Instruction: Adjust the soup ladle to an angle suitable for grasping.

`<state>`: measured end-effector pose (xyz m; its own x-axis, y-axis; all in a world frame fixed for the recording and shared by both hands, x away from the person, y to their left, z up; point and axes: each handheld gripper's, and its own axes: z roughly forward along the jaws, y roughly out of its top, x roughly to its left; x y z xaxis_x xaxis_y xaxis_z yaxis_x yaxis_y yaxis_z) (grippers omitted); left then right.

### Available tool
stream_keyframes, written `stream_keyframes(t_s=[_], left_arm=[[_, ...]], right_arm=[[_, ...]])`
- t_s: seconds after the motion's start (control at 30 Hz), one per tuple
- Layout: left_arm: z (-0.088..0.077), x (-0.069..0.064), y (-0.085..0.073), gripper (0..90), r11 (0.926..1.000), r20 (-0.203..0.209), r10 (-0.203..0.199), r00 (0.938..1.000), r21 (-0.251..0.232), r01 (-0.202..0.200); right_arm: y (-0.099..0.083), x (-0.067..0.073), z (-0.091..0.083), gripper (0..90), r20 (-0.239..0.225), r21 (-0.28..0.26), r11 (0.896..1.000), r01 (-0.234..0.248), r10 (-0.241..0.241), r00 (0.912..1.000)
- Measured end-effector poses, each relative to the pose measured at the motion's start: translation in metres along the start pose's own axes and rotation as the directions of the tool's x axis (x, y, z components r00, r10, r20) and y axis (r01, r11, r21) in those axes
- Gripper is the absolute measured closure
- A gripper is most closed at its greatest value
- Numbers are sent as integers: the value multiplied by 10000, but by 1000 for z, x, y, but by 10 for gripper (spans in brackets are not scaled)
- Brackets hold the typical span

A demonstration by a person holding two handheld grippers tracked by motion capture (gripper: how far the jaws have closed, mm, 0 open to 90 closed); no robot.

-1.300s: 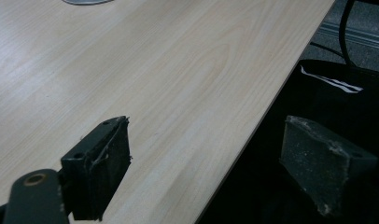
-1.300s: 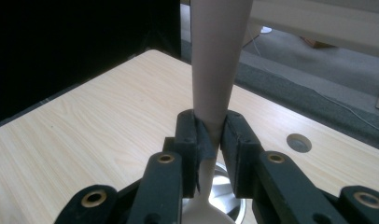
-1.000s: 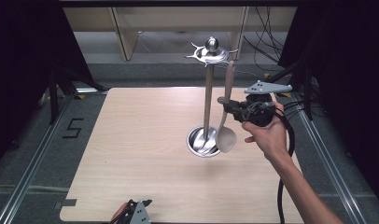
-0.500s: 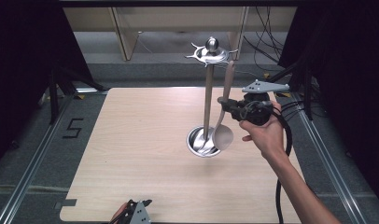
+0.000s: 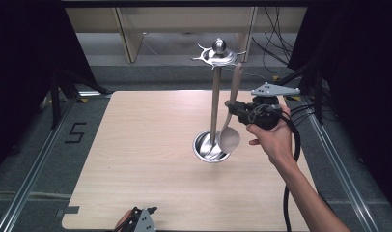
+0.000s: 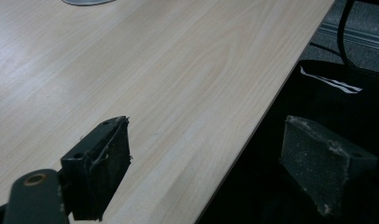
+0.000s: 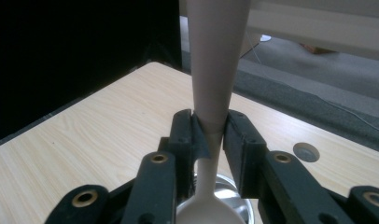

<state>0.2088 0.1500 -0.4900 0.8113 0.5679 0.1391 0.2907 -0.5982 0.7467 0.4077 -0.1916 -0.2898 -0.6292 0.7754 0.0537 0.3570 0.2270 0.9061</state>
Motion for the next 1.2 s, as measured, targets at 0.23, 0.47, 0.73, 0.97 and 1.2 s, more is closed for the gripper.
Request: stream_keyframes(t_s=[0.23, 0.47, 0.73, 0.97, 1.2], left_arm=[[0, 0, 0, 151, 10000, 3, -28, 10000, 12, 28], [0, 0, 0, 150, 10000, -9, 29, 10000, 66, -28], [1, -1, 0, 150, 9998, 64, -202, 9998, -44, 202], [1, 0, 0, 151, 10000, 51, -46, 10000, 74, 46], [1, 0, 0, 151, 10000, 16, -48, 10000, 58, 48]], right_arm=[[-4, 1, -12, 571, 99, -217, 9998, -52, 54, 9999], [-15, 0, -19, 433, 259, -381, 9963, -773, 783, 9966], [-28, 2, -26, 369, 475, -382, 9974, -608, 626, 9969], [-36, 8, -30, 356, 491, -605, 9971, -452, 482, 9976], [-46, 16, -32, 340, 525, -545, 9984, -175, 203, 9984]])
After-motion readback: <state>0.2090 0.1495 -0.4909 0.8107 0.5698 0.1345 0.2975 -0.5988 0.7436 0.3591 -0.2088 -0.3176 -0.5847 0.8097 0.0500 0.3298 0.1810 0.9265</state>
